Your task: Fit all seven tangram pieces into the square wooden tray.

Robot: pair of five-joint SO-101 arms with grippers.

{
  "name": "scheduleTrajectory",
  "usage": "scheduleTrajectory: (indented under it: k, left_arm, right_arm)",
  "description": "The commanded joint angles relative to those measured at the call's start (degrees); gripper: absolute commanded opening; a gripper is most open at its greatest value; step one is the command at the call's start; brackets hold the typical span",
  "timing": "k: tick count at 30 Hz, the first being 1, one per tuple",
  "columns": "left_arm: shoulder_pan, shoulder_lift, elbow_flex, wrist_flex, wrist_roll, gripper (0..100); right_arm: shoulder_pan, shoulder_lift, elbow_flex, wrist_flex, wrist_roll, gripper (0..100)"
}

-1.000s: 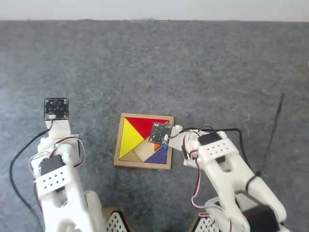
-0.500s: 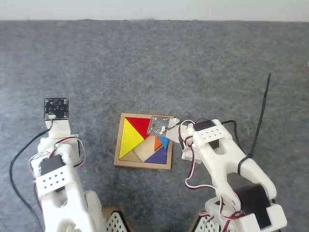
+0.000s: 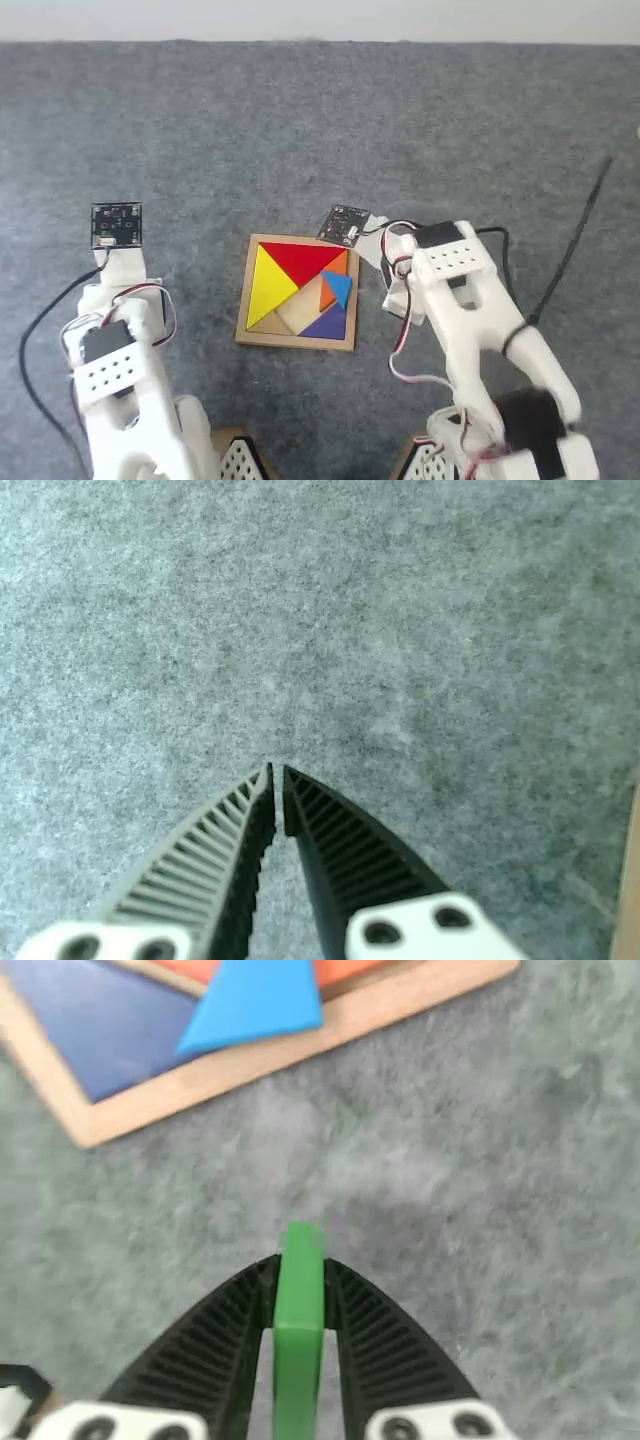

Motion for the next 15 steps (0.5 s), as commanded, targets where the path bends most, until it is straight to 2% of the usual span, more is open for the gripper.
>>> scheduleTrajectory:
  k: [1, 5, 7, 12, 15]
  left_arm:
    - [0.09, 0.35, -0.57, -1.05, -0.79, 2]
    - [0.09, 0.35, -0.57, -1.05, -0.79, 2]
    - [0.09, 0.35, -0.57, -1.05, -0.79, 2]
    - [0.09, 0.35, -0.57, -1.05, -0.79, 2]
    - [0.09, 0.35, -0.57, -1.05, -0.79, 2]
  right_arm:
    - [-7.08, -11.56, -3.25, 5.76, -3.25, 1.6]
    - [-20.44, -16.66, -2.99, 6.99, -7.91, 1.7]
    - [-24.57, -15.60, -2.46, 3.65, -8.70, 1.7]
    - [-26.59, -6.20, -0.97, -6.81, -6.42, 1.7]
    - [-27.47, -0.04, -3.87, -9.19, -6.42, 1.6]
